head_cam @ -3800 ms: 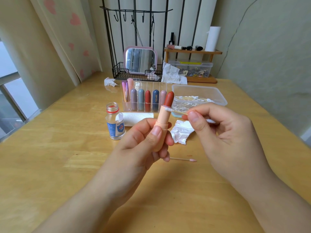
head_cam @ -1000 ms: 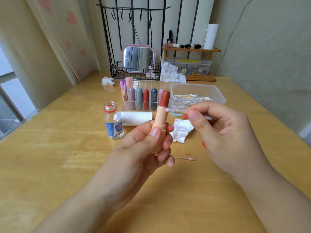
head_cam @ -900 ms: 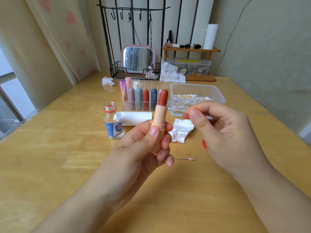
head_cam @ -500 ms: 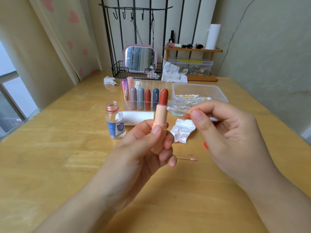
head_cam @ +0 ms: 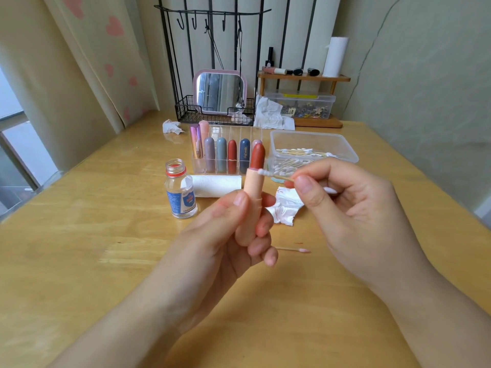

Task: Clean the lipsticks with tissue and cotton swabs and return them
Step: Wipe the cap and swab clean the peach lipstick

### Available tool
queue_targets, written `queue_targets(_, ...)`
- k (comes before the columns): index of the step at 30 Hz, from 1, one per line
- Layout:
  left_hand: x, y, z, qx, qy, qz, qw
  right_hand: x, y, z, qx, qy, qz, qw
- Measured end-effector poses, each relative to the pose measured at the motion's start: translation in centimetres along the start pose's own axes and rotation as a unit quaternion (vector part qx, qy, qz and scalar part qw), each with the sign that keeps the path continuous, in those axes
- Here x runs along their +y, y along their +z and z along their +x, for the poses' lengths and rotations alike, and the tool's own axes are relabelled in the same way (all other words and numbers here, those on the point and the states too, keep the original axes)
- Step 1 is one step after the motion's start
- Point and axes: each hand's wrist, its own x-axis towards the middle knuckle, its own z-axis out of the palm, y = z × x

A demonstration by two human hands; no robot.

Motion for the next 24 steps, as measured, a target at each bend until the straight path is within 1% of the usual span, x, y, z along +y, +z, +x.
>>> queue_targets(3,-0.03,0.37,-0.36,0.019,0.004,0.014,1.0,-0.02,0.01,0.05,-0.006,0.009,0.015,1.0)
queue_targets(10,0.0,0.78,-0.66,0.034,0.007,0.04,0.999,-0.16,0.08,0.0,-0.019,0.012,0.027,0.999)
queue_targets(17,-0.05,0.52,-0.56,0.001,0.014,0.043,0.999,-0.32,0.07,0.01,-0.017,0.015,0.033,0.999)
queue_targets(24,0.06,0.57,-0.44,0.017,0.014,0.051,0.998,-0.53,-0.2,0.14,-0.015,0.022,0.04,0.999)
